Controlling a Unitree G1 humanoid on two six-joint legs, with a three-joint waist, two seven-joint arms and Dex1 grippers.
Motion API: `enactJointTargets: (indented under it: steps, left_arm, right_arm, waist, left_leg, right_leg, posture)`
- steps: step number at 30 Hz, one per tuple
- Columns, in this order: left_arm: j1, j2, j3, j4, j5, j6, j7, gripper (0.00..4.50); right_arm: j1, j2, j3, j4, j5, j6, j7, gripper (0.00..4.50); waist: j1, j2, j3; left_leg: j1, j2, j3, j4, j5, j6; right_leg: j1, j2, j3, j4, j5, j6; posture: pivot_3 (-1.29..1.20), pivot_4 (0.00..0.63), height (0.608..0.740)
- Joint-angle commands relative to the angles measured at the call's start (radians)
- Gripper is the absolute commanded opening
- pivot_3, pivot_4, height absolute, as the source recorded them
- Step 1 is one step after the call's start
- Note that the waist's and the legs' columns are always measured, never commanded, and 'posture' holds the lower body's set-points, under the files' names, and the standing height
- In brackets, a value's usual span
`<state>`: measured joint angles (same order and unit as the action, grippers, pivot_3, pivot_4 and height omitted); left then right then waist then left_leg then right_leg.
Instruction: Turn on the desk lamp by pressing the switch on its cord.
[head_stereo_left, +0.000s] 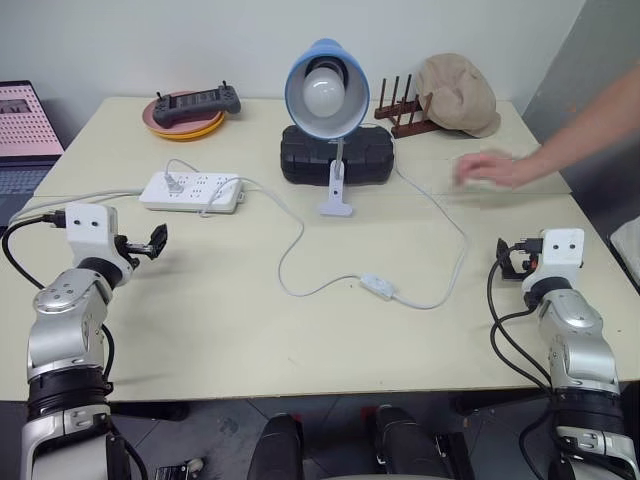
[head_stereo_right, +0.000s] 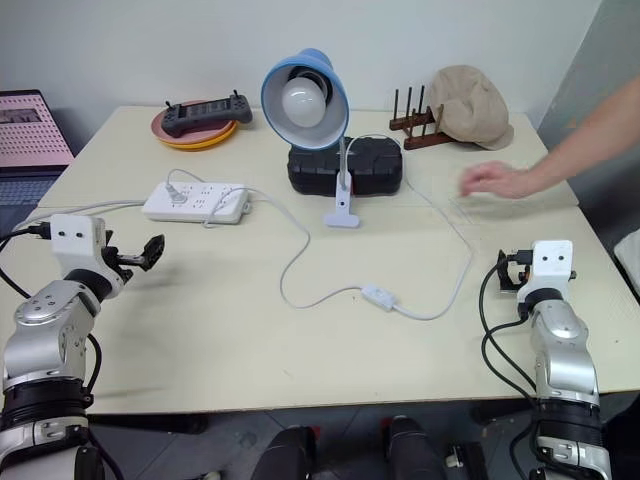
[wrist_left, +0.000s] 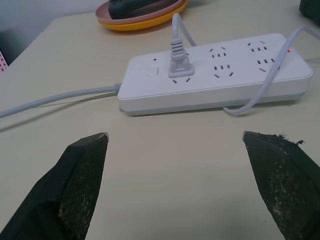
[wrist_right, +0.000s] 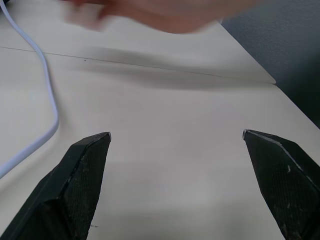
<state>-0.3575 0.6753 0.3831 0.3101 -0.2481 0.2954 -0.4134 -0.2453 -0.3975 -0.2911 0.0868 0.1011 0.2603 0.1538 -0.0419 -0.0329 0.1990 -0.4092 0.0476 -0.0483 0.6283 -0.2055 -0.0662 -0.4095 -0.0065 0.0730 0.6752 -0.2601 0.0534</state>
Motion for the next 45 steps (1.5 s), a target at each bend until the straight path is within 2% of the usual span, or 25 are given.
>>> enactJointTargets:
  steps: [1, 6, 10, 16, 19, 23, 26, 29, 35, 38, 45]
  left_arm:
    - [-0.009, 0.019, 0.023, -0.019, -0.016, -0.002, -0.014, 4.5]
    - [0.005, 0.022, 0.015, -0.039, -0.029, 0.012, -0.045, 4.5]
    - [0.013, 0.041, 0.005, -0.069, -0.048, 0.04, -0.105, 4.5]
    - [0.053, 0.144, -0.093, -0.257, -0.129, 0.159, -0.368, 4.5]
    - [0.123, 0.205, -0.173, -0.439, -0.194, 0.229, -0.524, 4.5]
    - [0.093, 0.217, -0.279, -0.583, -0.241, 0.291, -0.597, 4.5]
    - [0.065, 0.229, -0.383, -0.638, -0.203, 0.24, -0.676, 4.5]
    - [-0.013, 0.189, -0.464, -0.645, -0.186, 0.229, -0.702, 4.5]
    - [-0.05, 0.179, -0.5, -0.627, -0.166, 0.192, -0.741, 4.5]
    - [-0.051, 0.179, -0.5, -0.617, -0.158, 0.18, -0.748, 4.5]
    - [-0.004, 0.173, -0.489, -0.654, -0.16, 0.184, -0.727, 4.5]
  right_arm:
    - [-0.013, -0.021, -0.017, -0.012, 0.002, -0.021, -0.001, 4.45]
    - [-0.004, -0.05, -0.008, -0.052, 0.017, 0.001, 0.05, 4.45]
    - [0.024, -0.131, 0.009, -0.134, 0.101, 0.067, 0.235, 4.45]
    - [0.101, -0.348, 0.066, -0.408, 0.407, 0.38, 0.622, 4.45]
    - [0.125, -0.414, 0.121, -0.487, 0.454, 0.448, 0.693, 4.45]
    - [0.043, -0.344, 0.223, -0.485, 0.462, 0.485, 0.659, 4.45]
    - [-0.006, -0.281, 0.336, -0.453, 0.399, 0.457, 0.654, 4.45]
    - [-0.053, -0.196, 0.434, -0.372, 0.326, 0.407, 0.617, 4.45]
    - [-0.071, -0.103, 0.505, -0.278, 0.245, 0.348, 0.573, 4.45]
    - [-0.055, -0.094, 0.528, -0.256, 0.202, 0.307, 0.577, 4.45]
    - [-0.043, -0.091, 0.478, -0.25, 0.216, 0.312, 0.59, 4.45]
  waist:
    - [0.0, 0.0, 0.0]
    - [0.0, 0.0, 0.0]
    - [0.0, 0.0, 0.0]
    - [-0.002, 0.001, 0.001]
    - [-0.002, 0.0, 0.001]
    - [-0.003, -0.001, 0.001]
    - [-0.007, -0.001, 0.001]
    - [-0.009, -0.001, 0.002]
    - [-0.009, -0.001, 0.002]
    - [-0.009, -0.001, 0.002]
    - [-0.009, -0.001, 0.002]
  left_leg:
    - [0.0, 0.0, 0.0, 0.0, 0.0, 0.0]
    - [0.0, 0.0, 0.0, 0.0, 0.0, 0.0]
    - [0.0, 0.0, 0.0, 0.0, 0.0, 0.0]
    - [-0.001, 0.0, 0.0, -0.001, 0.0, 0.0]
    - [-0.001, 0.0, -0.001, -0.001, 0.0, 0.0]
    - [-0.001, 0.001, 0.0, 0.0, 0.0, 0.0]
    - [0.0, 0.001, -0.001, 0.001, 0.0, 0.0]
    - [0.0, 0.001, -0.001, 0.001, 0.0, 0.0]
    - [-0.005, 0.0, -0.001, 0.0, 0.0, 0.0]
    - [-0.008, 0.0, -0.001, -0.001, 0.0, 0.0]
    - [-0.007, 0.0, -0.001, 0.001, 0.0, 0.0]
  right_leg:
    - [0.0, 0.0, 0.0, 0.0, 0.0, 0.0]
    - [0.0, 0.0, 0.0, 0.0, 0.0, 0.0]
    - [0.0, 0.0, 0.0, 0.0, 0.0, 0.0]
    - [0.0, 0.0, 0.0, 0.0, 0.0, -0.001]
    - [0.0, 0.0, -0.001, -0.002, -0.001, -0.001]
    - [0.001, 0.0, 0.0, -0.003, -0.005, -0.006]
    - [0.0, 0.0, 0.0, -0.002, -0.004, -0.006]
    - [0.001, 0.001, 0.0, -0.002, -0.005, -0.007]
    - [-0.002, 0.001, -0.001, -0.002, -0.003, 0.0]
    - [-0.006, 0.001, -0.001, -0.002, -0.003, 0.0]
    - [-0.006, 0.001, -0.001, 0.001, -0.003, 0.0]
  posture:
    - [0.0, 0.15, 0.74]
    - [0.0, 0.15, 0.74]
    - [0.0, 0.15, 0.74]
    - [0.0, 0.15, 0.74]
    - [0.0, 0.15, 0.74]
    - [0.0, 0.15, 0.74]
    - [0.0, 0.15, 0.74]
    - [0.0, 0.15, 0.74]
    - [0.0, 0.15, 0.74]
    - [0.0, 0.15, 0.74]
    - [0.0, 0.15, 0.74]
